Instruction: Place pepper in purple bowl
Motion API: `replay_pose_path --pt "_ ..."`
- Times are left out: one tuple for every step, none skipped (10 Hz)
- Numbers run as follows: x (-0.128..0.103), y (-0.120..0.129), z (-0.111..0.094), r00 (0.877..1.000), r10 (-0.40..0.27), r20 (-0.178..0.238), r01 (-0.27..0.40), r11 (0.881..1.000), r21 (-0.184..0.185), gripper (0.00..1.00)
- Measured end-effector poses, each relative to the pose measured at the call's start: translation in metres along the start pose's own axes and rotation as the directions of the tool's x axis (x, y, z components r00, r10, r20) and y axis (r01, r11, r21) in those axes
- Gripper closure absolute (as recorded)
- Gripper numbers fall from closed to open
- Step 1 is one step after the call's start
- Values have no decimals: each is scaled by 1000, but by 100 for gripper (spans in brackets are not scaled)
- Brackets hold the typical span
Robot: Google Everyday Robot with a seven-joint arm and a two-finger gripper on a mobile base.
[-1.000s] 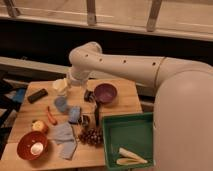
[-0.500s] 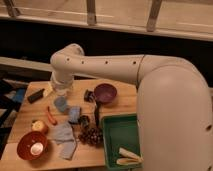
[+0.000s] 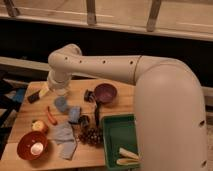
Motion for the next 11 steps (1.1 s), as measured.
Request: replay_pose_path --pt "0 -2 0 1000 8 0 -8 1000 8 20" --pt "0 2 9 1000 10 -8 -10 1000 17 20" --pt "0 7 21 1000 9 -19 -8 1000 20 20" --pt "1 8 31 999 12 -31 -11 1000 22 20" --pt "3 6 37 999 21 -43 -20 1000 23 20" --pt "7 7 47 998 28 -62 -27 999 21 20" --pt "11 9 54 996 35 -79 -34 999 15 20" --pt "14 6 59 995 46 -94 -45 999 13 20" --pt "19 4 64 992 60 -110 -59 998 9 20" --pt "24 6 70 989 69 -130 -70 998 3 20" --pt "27 8 73 987 75 -142 -76 997 -1 20"
